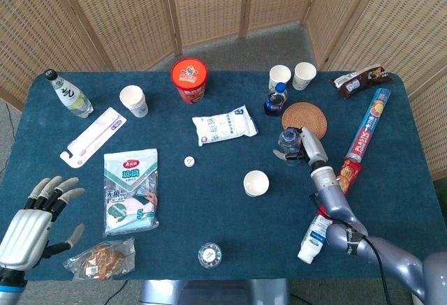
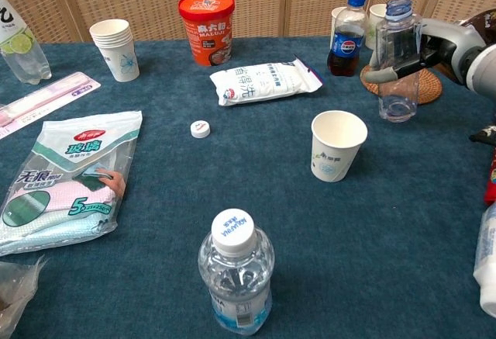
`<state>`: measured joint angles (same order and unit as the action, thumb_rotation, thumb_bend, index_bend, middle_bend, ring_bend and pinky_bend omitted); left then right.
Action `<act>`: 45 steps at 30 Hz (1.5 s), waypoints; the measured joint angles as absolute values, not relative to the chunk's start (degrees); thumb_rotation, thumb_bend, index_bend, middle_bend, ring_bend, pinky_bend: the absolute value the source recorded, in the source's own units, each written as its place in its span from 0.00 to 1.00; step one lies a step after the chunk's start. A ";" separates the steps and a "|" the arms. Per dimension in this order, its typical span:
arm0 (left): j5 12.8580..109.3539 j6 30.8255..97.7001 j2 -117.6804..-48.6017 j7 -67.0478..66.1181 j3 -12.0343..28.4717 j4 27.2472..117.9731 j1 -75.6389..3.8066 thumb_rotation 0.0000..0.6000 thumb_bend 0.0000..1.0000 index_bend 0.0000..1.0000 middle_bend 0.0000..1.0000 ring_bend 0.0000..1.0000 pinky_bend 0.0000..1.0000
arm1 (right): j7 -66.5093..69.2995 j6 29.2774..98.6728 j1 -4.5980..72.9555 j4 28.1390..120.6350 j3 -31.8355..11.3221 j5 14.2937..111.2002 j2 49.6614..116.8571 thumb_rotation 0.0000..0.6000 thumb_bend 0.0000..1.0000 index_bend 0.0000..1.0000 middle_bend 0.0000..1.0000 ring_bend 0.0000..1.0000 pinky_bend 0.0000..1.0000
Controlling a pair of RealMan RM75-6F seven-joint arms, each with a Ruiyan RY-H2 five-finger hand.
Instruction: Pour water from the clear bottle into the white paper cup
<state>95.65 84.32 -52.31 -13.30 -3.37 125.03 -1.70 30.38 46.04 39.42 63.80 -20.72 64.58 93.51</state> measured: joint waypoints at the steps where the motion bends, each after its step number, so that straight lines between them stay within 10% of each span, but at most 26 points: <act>1: 95.64 84.39 -52.27 -13.30 -3.38 125.04 -1.66 0.88 0.42 0.21 0.16 0.07 0.00 | 30.68 45.99 39.55 63.38 -20.71 64.77 93.83 1.00 0.25 0.59 0.55 0.48 0.28; 45: 95.78 85.21 -51.53 -12.95 -3.35 125.03 -1.03 0.88 0.42 0.21 0.16 0.08 0.00 | 57.97 41.64 41.81 50.52 -16.33 77.06 96.21 1.00 0.22 0.45 0.40 0.27 0.00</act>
